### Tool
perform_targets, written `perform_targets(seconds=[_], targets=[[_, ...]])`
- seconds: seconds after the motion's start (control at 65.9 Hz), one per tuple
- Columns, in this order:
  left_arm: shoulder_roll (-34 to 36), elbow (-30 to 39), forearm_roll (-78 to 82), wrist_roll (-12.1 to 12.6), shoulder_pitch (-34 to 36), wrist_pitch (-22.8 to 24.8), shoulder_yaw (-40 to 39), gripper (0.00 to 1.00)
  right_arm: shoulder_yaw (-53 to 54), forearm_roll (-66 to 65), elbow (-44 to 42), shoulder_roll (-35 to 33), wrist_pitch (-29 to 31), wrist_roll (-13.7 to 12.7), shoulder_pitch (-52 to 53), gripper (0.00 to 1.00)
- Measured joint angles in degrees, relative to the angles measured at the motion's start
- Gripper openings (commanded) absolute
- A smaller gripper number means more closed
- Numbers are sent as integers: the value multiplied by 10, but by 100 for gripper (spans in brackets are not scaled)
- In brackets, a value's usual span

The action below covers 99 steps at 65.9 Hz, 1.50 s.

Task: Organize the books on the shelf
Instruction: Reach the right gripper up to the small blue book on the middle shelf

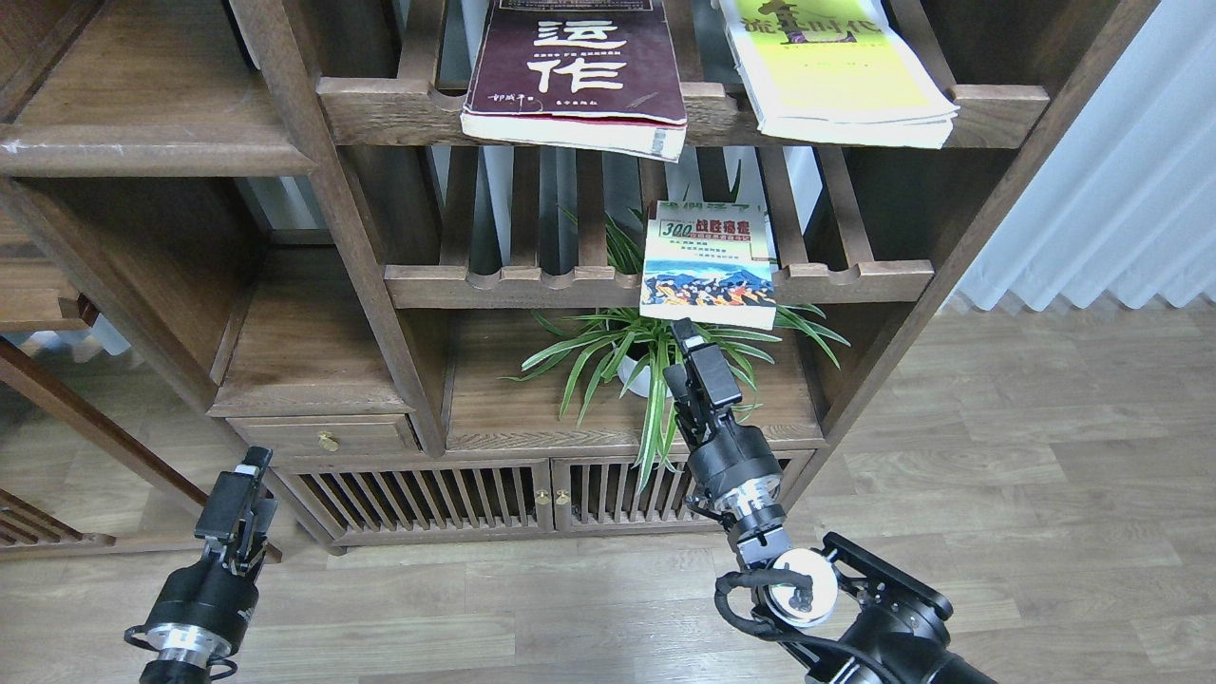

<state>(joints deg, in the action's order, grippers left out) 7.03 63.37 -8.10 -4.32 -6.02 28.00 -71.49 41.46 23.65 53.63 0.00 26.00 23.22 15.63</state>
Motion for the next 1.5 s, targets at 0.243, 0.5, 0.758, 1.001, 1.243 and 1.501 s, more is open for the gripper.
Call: perform_targets(seconds=[0.243, 0.5, 0.758, 1.001, 1.243, 1.501], targets=[[0, 4, 0, -1, -19, 0, -15, 100, -1, 24, -6, 0, -56, 1, 29, 99], [6, 10, -1, 1, -42, 0, -33, 100, 0, 51, -28, 0, -92, -7, 73, 99], [15, 17, -1, 2, -47, 0, -42, 100, 3, 75, -56, 0, -121, -7, 102, 79], [21, 21, -1, 1, -47, 0, -50, 100, 37, 89, -74, 0, -127, -7, 117, 66], [27, 37, -1, 2, -47, 0, -55, 100, 40, 107, -70, 0, -129, -9, 122, 50], [29, 47, -1, 1, -49, 0, -63, 100, 35, 113, -68, 0, -123, -9, 123, 12]])
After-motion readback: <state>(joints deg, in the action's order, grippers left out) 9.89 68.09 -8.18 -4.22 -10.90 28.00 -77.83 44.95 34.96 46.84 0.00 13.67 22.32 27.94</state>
